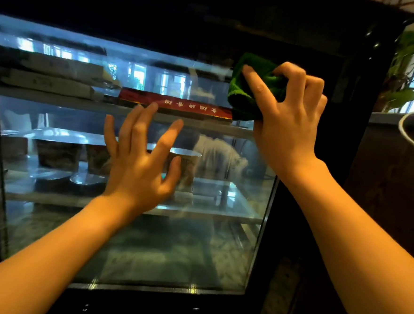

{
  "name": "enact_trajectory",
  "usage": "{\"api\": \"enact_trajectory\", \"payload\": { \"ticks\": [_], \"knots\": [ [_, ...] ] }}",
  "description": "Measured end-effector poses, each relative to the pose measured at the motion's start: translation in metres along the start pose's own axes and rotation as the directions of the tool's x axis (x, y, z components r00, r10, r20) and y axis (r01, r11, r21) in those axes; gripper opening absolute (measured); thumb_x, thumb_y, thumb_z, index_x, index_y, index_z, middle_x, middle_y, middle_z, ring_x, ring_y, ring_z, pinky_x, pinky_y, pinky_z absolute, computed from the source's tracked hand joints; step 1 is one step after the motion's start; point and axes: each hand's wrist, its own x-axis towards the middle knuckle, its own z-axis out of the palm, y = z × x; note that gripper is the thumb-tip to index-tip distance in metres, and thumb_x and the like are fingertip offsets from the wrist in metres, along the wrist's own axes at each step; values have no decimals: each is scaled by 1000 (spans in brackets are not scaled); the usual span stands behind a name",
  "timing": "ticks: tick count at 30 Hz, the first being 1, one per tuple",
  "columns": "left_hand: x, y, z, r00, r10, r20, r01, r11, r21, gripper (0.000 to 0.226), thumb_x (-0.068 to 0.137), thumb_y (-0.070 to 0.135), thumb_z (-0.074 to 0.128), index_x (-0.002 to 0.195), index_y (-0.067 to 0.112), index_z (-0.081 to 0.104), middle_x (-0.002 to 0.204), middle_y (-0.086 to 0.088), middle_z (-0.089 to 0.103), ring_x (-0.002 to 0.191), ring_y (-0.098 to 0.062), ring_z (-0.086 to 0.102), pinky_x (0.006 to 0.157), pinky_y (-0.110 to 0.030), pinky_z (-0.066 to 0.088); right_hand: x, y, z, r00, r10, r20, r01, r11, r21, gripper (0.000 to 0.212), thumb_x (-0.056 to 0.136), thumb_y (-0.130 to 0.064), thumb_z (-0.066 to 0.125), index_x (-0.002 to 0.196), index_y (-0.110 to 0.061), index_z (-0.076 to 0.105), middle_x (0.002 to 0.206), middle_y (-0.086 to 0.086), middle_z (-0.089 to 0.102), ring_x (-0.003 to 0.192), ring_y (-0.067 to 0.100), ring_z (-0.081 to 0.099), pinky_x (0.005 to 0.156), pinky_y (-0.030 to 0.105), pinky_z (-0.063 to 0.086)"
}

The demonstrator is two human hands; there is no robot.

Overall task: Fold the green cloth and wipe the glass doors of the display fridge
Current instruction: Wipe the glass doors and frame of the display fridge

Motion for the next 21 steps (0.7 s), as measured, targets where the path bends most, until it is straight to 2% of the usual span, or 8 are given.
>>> {"api": "enact_trajectory", "payload": {
  "ticks": [3,6,9,11,15,21],
  "knots": [
    [-2,-16,-8,999,-38,-10,39,996,80,51,94,36,56,142,20,47,152,-23,33,144,-37,20,112,-69,10,-6,-6,-5,999,4,39,-4,1000,-6,53,92,-28,53,145,-33,45,137,22,50,117,46,47,84,50,40],
    [-1,-25,-10,997,-78,-25,80,993,91,49,99,37,50,143,17,48,152,-24,36,142,-43,25,111,-72,12,-20,-16,-9,994,-26,102,23,999,27,64,83,-46,50,145,-32,44,141,21,46,122,47,43,86,48,37],
    [-4,-23,-6,997,-71,-35,75,990,117,48,100,37,47,144,17,48,151,-27,36,140,-49,29,110,-73,15,-49,-31,-11,989,-64,130,58,997,51,66,83,-62,47,143,-36,46,145,15,37,124,42,36,87,47,35],
    [-4,-24,-4,997,-65,-50,70,990,122,49,101,39,47,145,17,47,150,-28,37,139,-50,30,110,-72,16,-74,-42,-8,990,-60,125,47,994,98,63,86,-67,47,140,-36,51,143,15,42,120,37,37,87,47,34],
    [-5,-28,0,996,-70,-63,79,986,146,50,101,39,48,146,18,42,148,-31,38,136,-54,33,108,-75,19,-129,-64,2,987,-88,137,66,986,153,54,88,-62,56,136,-39,55,136,6,27,115,31,32,88,47,33],
    [-5,-27,1,995,-76,-58,84,985,153,50,101,39,47,147,19,42,148,-32,37,137,-54,32,108,-74,21,-205,-93,5,980,-145,138,118,975,189,46,85,-54,62,128,-40,63,129,6,37,108,32,38,86,48,37]
  ]
}}
